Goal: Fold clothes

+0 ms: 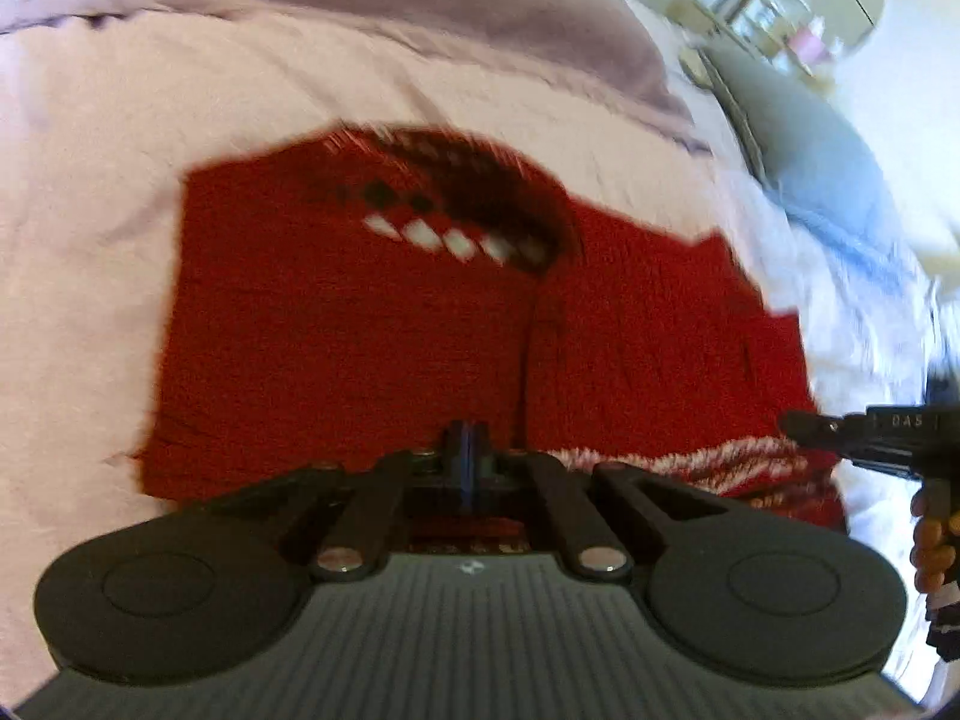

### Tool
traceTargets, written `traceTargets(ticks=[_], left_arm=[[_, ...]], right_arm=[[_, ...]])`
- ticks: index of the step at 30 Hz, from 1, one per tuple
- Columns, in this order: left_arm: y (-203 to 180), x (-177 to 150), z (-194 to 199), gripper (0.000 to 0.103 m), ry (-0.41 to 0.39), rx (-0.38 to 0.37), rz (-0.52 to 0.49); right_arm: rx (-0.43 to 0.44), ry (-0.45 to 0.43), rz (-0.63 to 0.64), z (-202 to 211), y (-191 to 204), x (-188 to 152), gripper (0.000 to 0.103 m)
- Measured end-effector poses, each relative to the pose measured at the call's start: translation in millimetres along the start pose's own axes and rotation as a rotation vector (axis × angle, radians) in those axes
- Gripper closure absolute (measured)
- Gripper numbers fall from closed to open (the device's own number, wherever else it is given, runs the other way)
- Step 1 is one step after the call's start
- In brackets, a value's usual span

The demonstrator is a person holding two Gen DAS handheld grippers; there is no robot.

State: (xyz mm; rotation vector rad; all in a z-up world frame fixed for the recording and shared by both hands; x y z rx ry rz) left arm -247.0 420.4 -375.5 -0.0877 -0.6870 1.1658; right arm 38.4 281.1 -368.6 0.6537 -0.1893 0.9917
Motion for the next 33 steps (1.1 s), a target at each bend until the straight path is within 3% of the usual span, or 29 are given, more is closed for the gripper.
traceTargets(ticks=[1,3,4,7,10,12,14,16,18,21,24,27,31,33], left_arm=[[-1,10,7,0.102,-0.03,0.009,0.007],[-2,30,20,0.102,-0.091,0.026,0.021],[-11,42,17,0.101,-0.108,0.019,0.0],[-41,74,1,0.101,-0.151,-0.007,-0.088],[-63,81,-31,0.099,-0.169,-0.004,-0.21],[-67,71,-60,0.097,-0.134,0.081,-0.308],[-57,54,-90,0.094,-0.068,0.167,-0.373],[-53,49,-84,0.093,-0.096,0.172,-0.375],[-56,49,-63,0.094,-0.142,0.184,-0.355],[-62,33,-20,0.094,-0.225,0.133,-0.346],[-68,-5,-8,0.094,-0.179,0.135,-0.366],[-61,-54,-4,0.093,-0.121,0.231,-0.374],[-53,-88,39,0.094,-0.111,0.265,-0.274],[-51,-101,60,0.094,-0.116,0.272,-0.257]], right_arm=[[-0.017,-0.022,0.021,6,6,5,0.093],[-0.035,-0.099,0.091,10,23,19,0.079],[-0.043,-0.141,0.13,12,33,27,0.067],[-0.059,-0.216,0.253,1,60,48,0.065],[-0.089,-0.238,0.387,-29,81,60,0.066],[-0.127,-0.216,0.463,-57,83,58,0.066],[-0.16,-0.111,0.526,-89,77,50,0.066],[-0.179,-0.054,0.573,-99,70,42,0.065],[-0.172,-0.124,0.588,-76,71,38,0.065],[-0.129,-0.222,0.581,-29,74,18,0.065],[-0.091,-0.169,0.556,-17,69,-18,0.065],[-0.106,-0.105,0.556,-13,62,-58,0.065],[-0.125,-0.074,0.544,22,65,-93,0.065],[-0.094,-0.085,0.509,47,69,-108,0.065]])
Point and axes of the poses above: each gripper's, at about its wrist camera, not at the fingertips, and z roughly against the way its jaws point, y to its left, x to its top, the point moved 3 cm from there along -z, roughly the way its jaws point, and after that the axes turned 6 degrees about z, right-handed, at the moved point
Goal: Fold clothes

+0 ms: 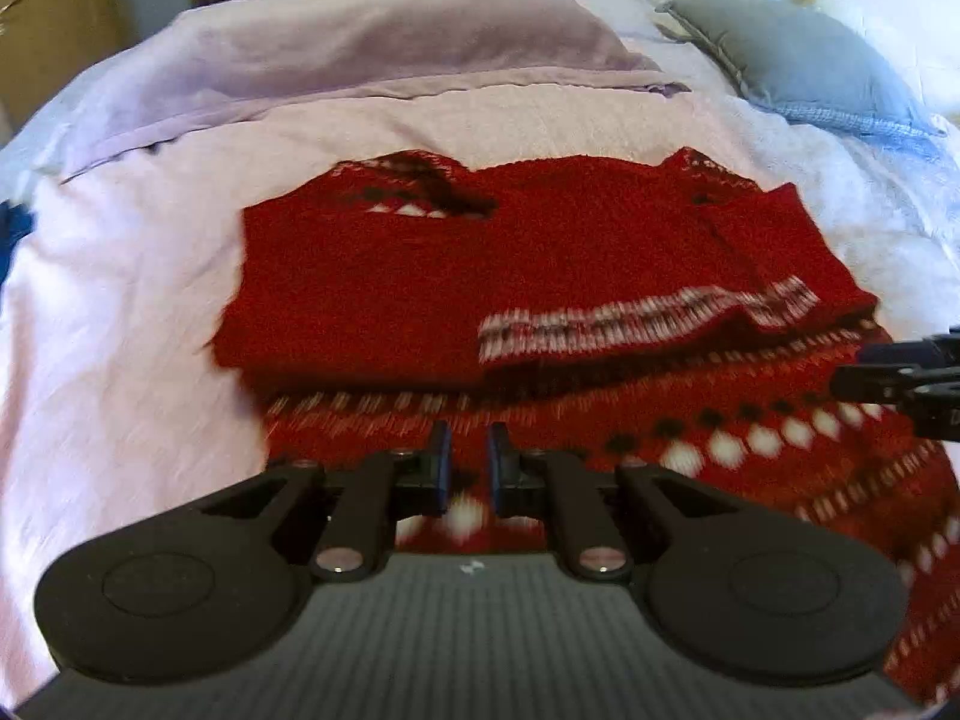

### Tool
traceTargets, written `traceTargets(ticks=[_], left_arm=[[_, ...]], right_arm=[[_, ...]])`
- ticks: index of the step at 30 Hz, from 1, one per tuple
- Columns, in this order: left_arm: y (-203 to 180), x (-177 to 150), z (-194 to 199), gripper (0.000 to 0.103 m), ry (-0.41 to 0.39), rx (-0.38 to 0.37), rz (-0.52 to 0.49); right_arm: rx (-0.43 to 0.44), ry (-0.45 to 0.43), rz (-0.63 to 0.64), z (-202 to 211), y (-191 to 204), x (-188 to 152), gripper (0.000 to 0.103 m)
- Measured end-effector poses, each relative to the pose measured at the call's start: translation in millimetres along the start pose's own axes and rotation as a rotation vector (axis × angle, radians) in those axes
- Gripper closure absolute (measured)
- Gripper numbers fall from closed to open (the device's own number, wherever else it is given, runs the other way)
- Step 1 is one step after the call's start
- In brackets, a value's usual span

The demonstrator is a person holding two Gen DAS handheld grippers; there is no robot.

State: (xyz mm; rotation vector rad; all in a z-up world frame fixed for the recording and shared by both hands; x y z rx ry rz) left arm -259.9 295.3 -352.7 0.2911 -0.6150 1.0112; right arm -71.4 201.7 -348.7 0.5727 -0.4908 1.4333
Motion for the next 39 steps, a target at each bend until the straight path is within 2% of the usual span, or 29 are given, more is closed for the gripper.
traceTargets(ticks=[3,5,9,11,14,17,20,22,25,29,32,34,39], left_arm=[[11,-27,16,0.094,0.056,0.006,0.017],[20,-54,24,0.094,0.081,0.024,-0.007],[38,-103,63,0.093,0.054,-0.004,-0.016],[49,-126,85,0.093,0.082,-0.014,-0.006],[62,-157,118,0.094,0.133,-0.022,0.002],[68,-181,146,0.094,0.21,-0.018,0.002],[71,-192,167,0.094,0.301,-0.005,0.027],[70,-186,185,0.094,0.326,0.014,0.057],[63,-166,211,0.094,0.32,0.046,0.092],[45,-136,238,0.093,0.301,0.1,0.12],[26,-127,259,0.085,0.277,0.109,0.137],[12,-135,276,0.085,0.273,0.112,0.14],[-22,-165,322,0.085,0.282,0.124,0.159]], right_arm=[[-0.039,0.069,-0.026,12,5,-24,0.065],[-0.082,0.076,-0.011,24,10,-48,0.065],[-0.149,0.123,-0.061,59,18,-108,0.065],[-0.166,0.147,-0.104,85,28,-142,0.065],[-0.187,0.232,-0.118,116,50,-180,0.065],[-0.188,0.325,-0.245,135,60,-202,0.065],[-0.212,0.406,-0.309,151,64,-202,0.065],[-0.223,0.428,-0.325,164,67,-193,0.065],[-0.213,0.393,-0.36,190,72,-171,0.065],[-0.136,0.348,-0.401,217,80,-140,0.065],[-0.089,0.31,-0.372,238,87,-127,0.061],[-0.075,0.294,-0.351,255,90,-132,0.055],[-0.063,0.292,-0.323,294,98,-161,0.054]])
Point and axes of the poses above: each gripper's, at about its wrist camera, not at the fingertips, and z roughly against the way its jaws point, y to its left, x to its top, the point moved 3 cm from there along -z, roughly the way its jaws point, and after that the axes turned 6 degrees about z, right-handed, at the moved point
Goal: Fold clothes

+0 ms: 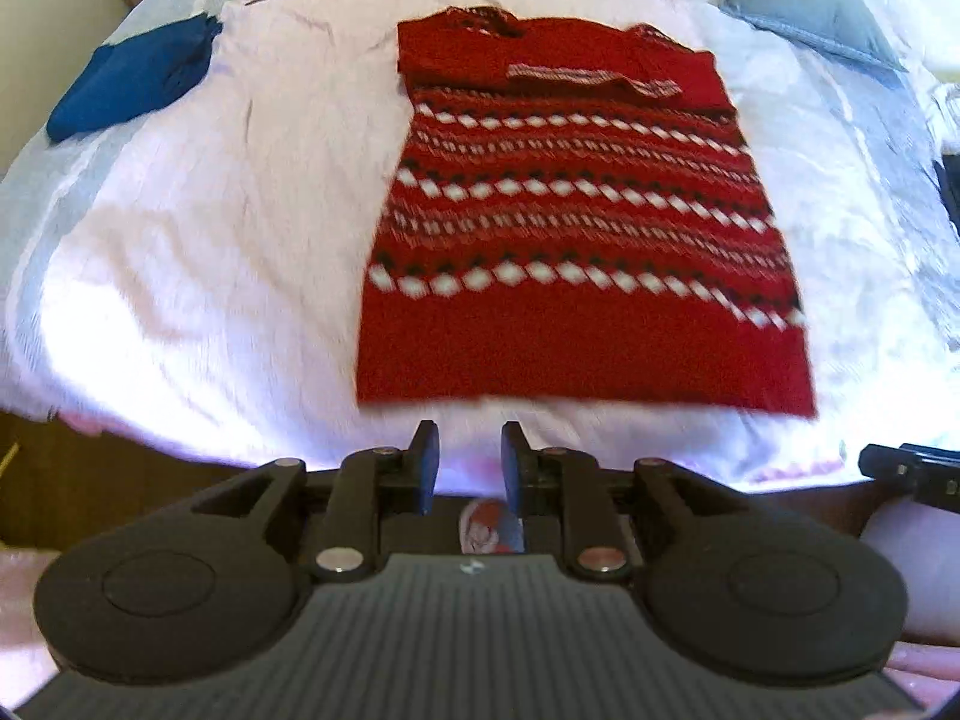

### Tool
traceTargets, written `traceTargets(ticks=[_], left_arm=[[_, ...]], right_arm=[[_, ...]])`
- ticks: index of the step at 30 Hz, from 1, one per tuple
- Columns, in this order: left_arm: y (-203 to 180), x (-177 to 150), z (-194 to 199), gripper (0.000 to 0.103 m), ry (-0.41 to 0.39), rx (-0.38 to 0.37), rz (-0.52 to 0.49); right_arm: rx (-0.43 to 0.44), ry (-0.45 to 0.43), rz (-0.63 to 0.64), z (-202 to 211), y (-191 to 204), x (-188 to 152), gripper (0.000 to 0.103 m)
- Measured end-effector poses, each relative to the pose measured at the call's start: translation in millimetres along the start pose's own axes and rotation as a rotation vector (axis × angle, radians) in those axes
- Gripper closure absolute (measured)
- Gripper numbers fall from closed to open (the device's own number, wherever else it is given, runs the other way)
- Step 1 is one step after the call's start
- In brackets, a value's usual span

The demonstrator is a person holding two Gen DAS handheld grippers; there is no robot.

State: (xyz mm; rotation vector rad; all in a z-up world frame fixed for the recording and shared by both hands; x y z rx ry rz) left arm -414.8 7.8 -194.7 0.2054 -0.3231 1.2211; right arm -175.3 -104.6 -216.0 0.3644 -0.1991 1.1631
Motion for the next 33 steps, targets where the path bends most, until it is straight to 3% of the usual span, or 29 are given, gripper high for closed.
traceTargets(ticks=[5,16,24,33], left_arm=[[-22,-35,47,0.081,-0.064,-0.006,-0.01],[-42,-60,128,0.076,-0.248,0.01,0.022],[-45,-74,155,0.074,-0.294,0.004,0.03],[-50,-78,157,0.074,-0.293,0.002,0.024]], right_arm=[[-0.008,-0.063,0.037,43,-2,-28,0.054],[0.03,-0.219,0.15,118,15,-53,0.053],[0.062,-0.237,0.197,134,26,-67,0.053],[0.06,-0.226,0.187,136,21,-74,0.053]])
Point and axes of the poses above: each gripper's, at about its wrist camera, not at the fingertips, and z roughly against the way its jaws point, y to its left, x to its top, the point moved 3 cm from there along -z, roughly the way its jaws point, and after that the axes turned 6 degrees about z, right-handed, at the moved point
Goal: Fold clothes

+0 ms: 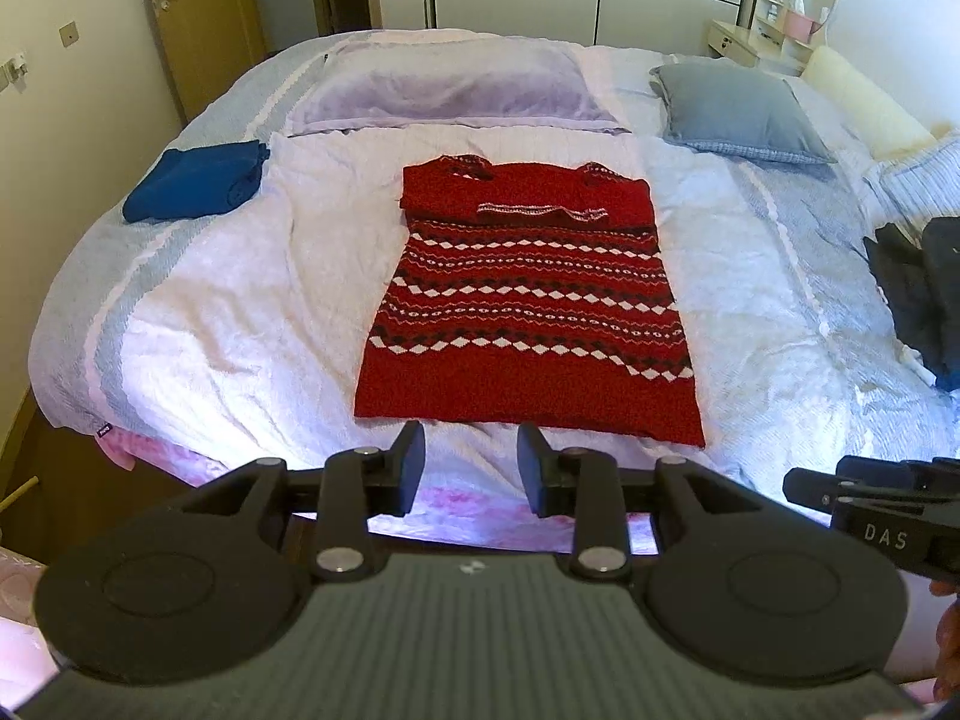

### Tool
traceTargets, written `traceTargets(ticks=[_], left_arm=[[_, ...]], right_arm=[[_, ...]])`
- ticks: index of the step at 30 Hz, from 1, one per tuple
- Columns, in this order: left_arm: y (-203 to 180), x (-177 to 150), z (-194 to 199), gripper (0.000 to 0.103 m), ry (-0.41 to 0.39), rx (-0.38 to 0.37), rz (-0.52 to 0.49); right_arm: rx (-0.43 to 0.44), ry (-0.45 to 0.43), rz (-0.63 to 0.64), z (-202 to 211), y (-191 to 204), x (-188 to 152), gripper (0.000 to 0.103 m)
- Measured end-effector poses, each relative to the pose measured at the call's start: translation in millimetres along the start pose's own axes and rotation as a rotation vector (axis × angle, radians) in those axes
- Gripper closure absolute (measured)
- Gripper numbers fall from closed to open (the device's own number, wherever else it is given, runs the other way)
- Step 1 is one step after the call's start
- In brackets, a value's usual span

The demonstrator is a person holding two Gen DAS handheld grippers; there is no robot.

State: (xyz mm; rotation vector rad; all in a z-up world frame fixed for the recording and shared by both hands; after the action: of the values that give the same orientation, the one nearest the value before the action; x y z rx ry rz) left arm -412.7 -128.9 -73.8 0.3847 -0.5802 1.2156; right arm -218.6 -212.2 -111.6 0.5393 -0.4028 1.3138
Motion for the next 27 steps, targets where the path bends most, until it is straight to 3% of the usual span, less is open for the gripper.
traceTargets(ticks=[15,22,27], left_arm=[[6,3,-24,0.073,0.041,-0.02,0.016],[70,22,-77,0.072,0.099,-0.049,0.147],[111,34,-151,0.07,0.149,-0.077,0.223]], right_arm=[[0.007,0.029,-0.045,-8,-15,1,0.053],[0.038,0.01,-0.15,-31,-45,18,0.053],[0.08,0.066,-0.263,-92,-72,24,0.053]])
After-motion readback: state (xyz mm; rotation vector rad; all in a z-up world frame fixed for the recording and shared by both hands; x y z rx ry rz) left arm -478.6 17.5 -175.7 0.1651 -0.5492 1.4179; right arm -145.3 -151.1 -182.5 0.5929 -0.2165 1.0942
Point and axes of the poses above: each gripper's, at about its wrist camera, not at the fingertips, and z roughly against the way its jaws point, y to its left, x to its top, the point moved 3 cm from there along -z, roughly the way its jaws point, and after that the axes turned 6 degrees about z, right-handed, at the moved point
